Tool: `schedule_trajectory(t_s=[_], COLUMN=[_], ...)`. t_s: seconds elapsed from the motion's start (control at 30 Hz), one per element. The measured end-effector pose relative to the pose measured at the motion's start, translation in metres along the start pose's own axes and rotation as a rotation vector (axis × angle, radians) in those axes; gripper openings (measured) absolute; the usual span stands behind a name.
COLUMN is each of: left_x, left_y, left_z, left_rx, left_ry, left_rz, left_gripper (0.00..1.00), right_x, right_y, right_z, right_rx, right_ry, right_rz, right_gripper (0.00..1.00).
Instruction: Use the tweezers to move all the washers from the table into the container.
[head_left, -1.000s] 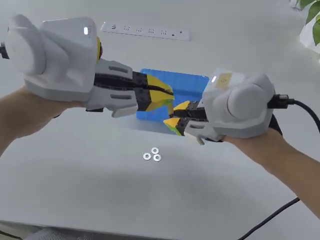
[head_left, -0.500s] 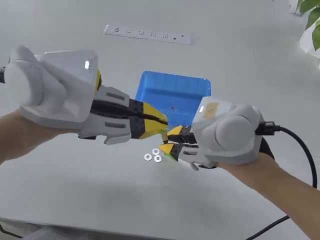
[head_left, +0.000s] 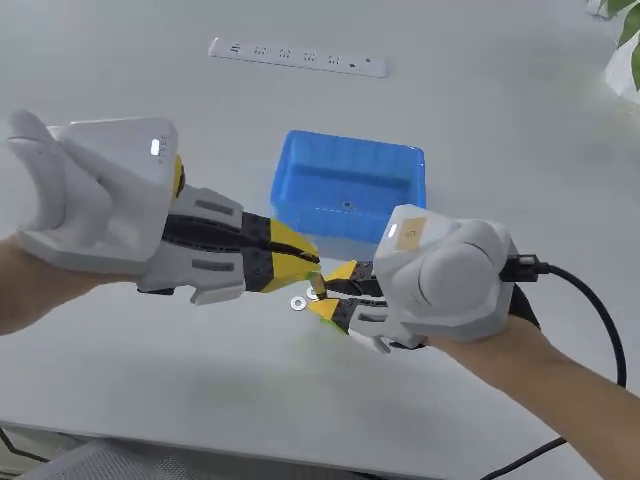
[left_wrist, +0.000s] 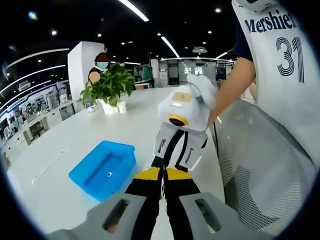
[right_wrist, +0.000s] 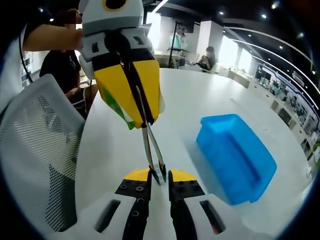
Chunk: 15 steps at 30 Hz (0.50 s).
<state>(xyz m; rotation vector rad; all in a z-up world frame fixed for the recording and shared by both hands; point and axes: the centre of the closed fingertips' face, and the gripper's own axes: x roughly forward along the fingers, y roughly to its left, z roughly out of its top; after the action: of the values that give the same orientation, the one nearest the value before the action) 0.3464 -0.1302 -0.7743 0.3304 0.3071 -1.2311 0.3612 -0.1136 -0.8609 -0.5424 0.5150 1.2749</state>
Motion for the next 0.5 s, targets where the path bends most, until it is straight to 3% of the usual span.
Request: schedule_trajectory(t_s=[0.5], left_x=[0.0019], left_y=[-0.0026], left_z=[-0.0063], left_rx=[0.019], left_ry=[0.054], left_rz=[-0.014], left_gripper=[0.05], right_x=[0.0066], right_y=[0.0050], right_z=[-0.0014], right_rx=[0.025], right_ry=[-0.002], right_rz=[0.014], right_gripper=[0.14])
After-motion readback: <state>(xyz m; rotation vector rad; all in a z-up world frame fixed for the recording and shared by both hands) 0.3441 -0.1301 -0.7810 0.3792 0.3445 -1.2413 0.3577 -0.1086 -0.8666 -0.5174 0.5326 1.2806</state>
